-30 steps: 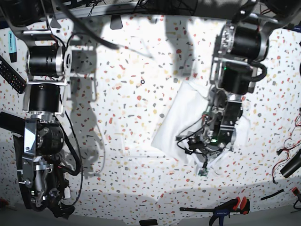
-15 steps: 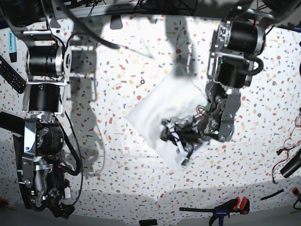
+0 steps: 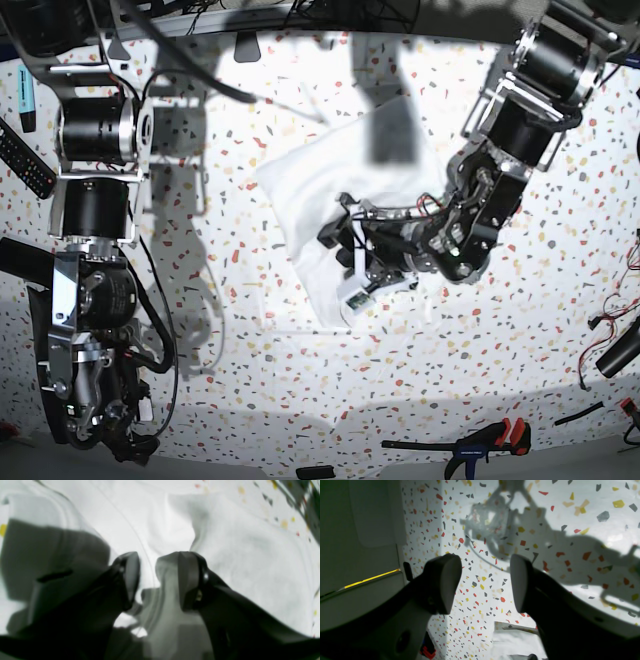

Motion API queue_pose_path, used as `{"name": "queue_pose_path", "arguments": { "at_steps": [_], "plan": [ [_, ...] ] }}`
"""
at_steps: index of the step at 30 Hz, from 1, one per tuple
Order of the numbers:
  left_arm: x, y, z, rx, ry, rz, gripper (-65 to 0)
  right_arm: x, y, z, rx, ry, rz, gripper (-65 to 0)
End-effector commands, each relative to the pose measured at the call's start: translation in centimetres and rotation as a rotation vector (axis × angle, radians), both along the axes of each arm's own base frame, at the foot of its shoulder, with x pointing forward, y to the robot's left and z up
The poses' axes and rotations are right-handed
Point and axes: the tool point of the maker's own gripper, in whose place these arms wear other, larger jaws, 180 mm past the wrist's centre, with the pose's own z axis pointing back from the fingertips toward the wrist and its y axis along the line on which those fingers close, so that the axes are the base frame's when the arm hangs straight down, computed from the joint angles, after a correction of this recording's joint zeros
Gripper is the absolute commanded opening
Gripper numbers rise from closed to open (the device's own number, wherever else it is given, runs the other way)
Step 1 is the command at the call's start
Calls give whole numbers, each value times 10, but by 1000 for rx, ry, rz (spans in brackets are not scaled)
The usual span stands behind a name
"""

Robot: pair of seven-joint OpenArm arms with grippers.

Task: Fold the T-shirt properly
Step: 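Fold the shirt over with the left gripper and press it flat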

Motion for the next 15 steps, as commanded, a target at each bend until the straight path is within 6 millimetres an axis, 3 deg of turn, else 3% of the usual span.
{"name": "queue_pose_path", "arguments": {
  "at_steps": [1,6,15],
  "plan": [
    [-10,2,-7,62,16,-54,-401,5,-3,22,-12,-52,-6,-306],
    [-27,-11,-10,74,21,-130,-401,5,-3,22,-12,-51,-6,-306],
    [-20,-15,-1,53,-2,-130,-401,5,-3,23,-10,-54,-6,-306]
  ]
}}
